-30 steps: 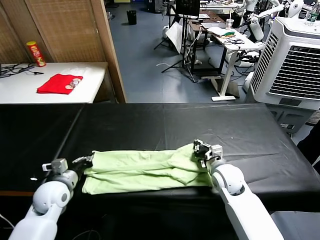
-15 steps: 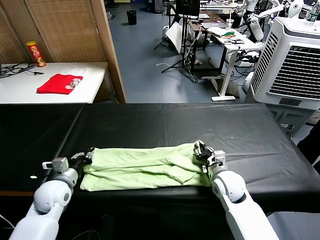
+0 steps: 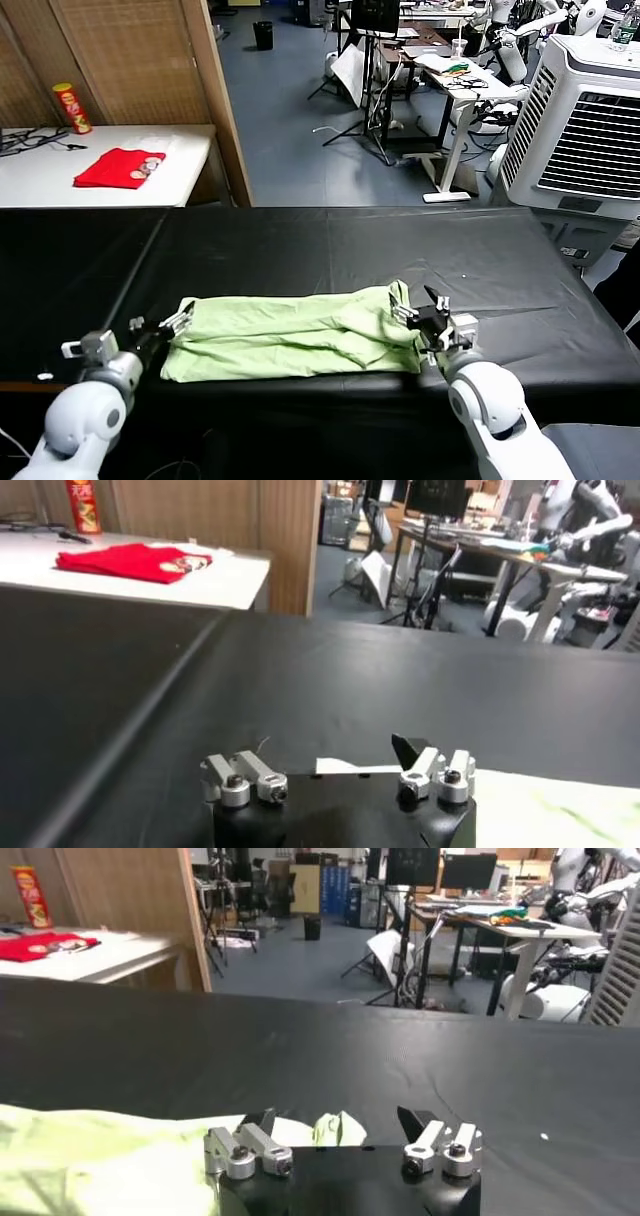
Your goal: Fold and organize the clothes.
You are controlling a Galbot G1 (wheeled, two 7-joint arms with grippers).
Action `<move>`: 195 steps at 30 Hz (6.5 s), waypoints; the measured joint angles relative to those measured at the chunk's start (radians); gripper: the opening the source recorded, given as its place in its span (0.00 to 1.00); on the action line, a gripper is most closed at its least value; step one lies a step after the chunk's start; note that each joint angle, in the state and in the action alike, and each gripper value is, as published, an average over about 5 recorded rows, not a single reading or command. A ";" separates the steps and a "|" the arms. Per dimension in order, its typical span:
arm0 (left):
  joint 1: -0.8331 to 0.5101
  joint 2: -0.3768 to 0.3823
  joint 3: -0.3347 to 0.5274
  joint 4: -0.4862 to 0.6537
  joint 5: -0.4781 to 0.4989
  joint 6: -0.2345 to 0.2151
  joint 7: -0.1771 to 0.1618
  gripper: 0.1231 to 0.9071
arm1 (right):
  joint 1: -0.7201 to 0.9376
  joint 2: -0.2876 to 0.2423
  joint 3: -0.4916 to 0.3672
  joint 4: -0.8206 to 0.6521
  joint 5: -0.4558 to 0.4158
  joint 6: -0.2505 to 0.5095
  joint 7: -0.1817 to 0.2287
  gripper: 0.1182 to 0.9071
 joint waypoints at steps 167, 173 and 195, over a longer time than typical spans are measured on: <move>0.014 -0.272 0.103 -0.036 0.079 -0.129 -0.036 0.01 | -0.051 0.080 -0.120 0.064 -0.323 0.110 -0.035 0.86; 0.014 -0.144 0.044 -0.073 0.215 -0.115 -0.037 0.01 | -0.052 0.076 -0.097 0.063 -0.323 0.110 -0.032 0.86; 0.022 0.136 -0.017 -0.205 0.297 -0.047 -0.115 0.01 | -0.091 0.098 -0.071 0.063 -0.346 0.127 -0.033 0.86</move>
